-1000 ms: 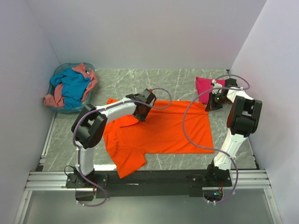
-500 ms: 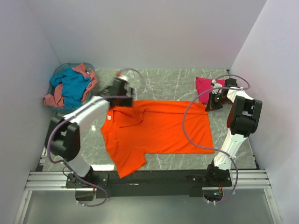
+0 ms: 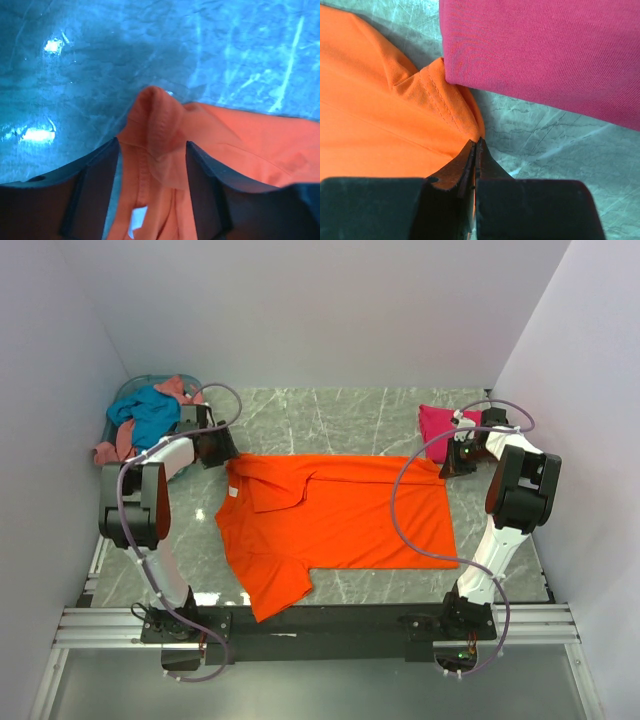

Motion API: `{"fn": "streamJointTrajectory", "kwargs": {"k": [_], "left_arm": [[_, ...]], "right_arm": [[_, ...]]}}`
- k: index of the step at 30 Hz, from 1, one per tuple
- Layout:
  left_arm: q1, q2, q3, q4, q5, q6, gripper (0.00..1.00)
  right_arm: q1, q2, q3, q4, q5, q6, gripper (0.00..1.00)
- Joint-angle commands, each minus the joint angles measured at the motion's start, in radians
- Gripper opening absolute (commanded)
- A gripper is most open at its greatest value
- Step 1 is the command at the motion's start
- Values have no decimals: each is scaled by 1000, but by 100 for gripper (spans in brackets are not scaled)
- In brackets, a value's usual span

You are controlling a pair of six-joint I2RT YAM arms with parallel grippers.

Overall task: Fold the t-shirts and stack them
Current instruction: Fold the tshirt

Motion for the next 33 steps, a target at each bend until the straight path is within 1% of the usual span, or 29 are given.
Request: {"fn": "streamJointTrajectory", "kwargs": {"k": [1,4,6,7,9,10,11,13,17,21,22,24,33], "left_arm": [[15,37,55,32,73,-10,60],[30,25,26,58,76,-36,57],[39,-7,-30,121,79,-53,57],[39,-47,-47,138,79,-69,59],[39,-101,-79,167,61,-97,59],[64,-115,-88,175,49,-106,60],[70,-138,-102,173,4,-117,59],[76,-147,-111,167,-25,-142,57],[82,-109,-88,117,-45,-139,54],[82,-54,-67,92,-7,-131,47],[82,-43,-56,81,8,-128,45],[82,-23,-48,77,25,-123,43],[82,69,15,37,101,-91,45]], "right_arm": [[-1,-4,29,1,4,-14,0],[-1,-1,31,-1,1,-14,0],[-1,-1,26,3,3,-15,0],[-1,2,25,4,4,-17,0],[-1,3,26,3,6,-17,0],[-1,5,26,3,6,-17,0],[-1,5,26,4,6,-18,0],[-1,5,28,4,3,-18,0],[-1,3,28,4,0,-18,0],[-1,0,25,6,1,-18,0],[-1,-1,25,6,1,-17,0],[-1,0,25,3,1,-17,0],[-1,2,29,3,0,-15,0]]}}
